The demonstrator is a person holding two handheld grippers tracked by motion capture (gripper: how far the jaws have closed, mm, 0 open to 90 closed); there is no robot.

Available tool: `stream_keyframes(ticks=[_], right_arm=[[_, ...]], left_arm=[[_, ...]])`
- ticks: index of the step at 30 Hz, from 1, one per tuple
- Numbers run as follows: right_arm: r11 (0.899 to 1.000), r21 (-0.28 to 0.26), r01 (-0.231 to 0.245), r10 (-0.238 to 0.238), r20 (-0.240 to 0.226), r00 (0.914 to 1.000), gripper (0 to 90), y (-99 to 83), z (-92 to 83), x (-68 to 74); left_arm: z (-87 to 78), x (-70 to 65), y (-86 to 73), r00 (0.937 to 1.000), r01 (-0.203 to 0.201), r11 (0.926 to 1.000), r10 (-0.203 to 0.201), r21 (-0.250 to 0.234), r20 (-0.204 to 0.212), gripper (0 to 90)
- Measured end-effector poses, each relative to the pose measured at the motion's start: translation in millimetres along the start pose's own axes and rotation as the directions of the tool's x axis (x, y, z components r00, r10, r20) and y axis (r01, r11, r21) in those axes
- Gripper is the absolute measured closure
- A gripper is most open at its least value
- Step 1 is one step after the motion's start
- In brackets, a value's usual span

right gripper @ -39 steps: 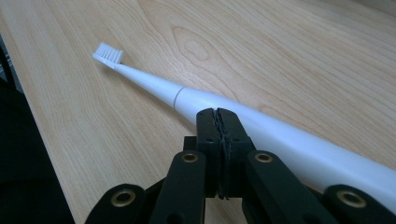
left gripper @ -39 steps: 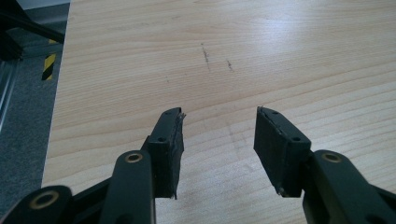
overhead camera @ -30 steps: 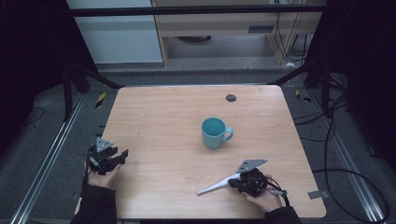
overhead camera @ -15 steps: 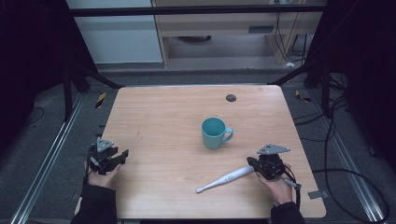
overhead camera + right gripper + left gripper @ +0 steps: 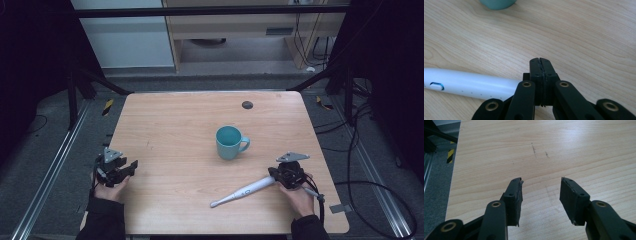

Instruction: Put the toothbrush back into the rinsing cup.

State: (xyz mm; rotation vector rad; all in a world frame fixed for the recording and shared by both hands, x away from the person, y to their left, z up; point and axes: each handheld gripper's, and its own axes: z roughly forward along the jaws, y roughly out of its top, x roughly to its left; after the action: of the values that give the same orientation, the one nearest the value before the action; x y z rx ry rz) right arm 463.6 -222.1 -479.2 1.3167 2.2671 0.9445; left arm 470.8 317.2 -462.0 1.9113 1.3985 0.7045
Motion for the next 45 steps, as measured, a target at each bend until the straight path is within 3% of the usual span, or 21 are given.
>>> stream_keyframes(ticks=[7,22,45], right_arm=[[0.999,0.029,0.028,-0.028,0.018,0.9994,89.5,-2.7,-1.6,3.0],[0.999,0.047,0.013,-0.014,0.011,0.9999,89.5,-12.5,-12.5,1.7],[0.997,0.067,0.033,-0.033,-0.001,0.9995,89.3,-23.2,-20.3,1.3]], left_arm=[[-0.8,0.1,0.3,1.0,-0.001,1.0,0.001,-0.003,0.001,52.1],[-1.5,0.0,0.5,1.0,0.001,1.0,-0.001,-0.008,0.003,52.1],[-1.7,-0.1,0.3,1.0,0.003,1.0,-0.003,-0.007,0.006,52.3]])
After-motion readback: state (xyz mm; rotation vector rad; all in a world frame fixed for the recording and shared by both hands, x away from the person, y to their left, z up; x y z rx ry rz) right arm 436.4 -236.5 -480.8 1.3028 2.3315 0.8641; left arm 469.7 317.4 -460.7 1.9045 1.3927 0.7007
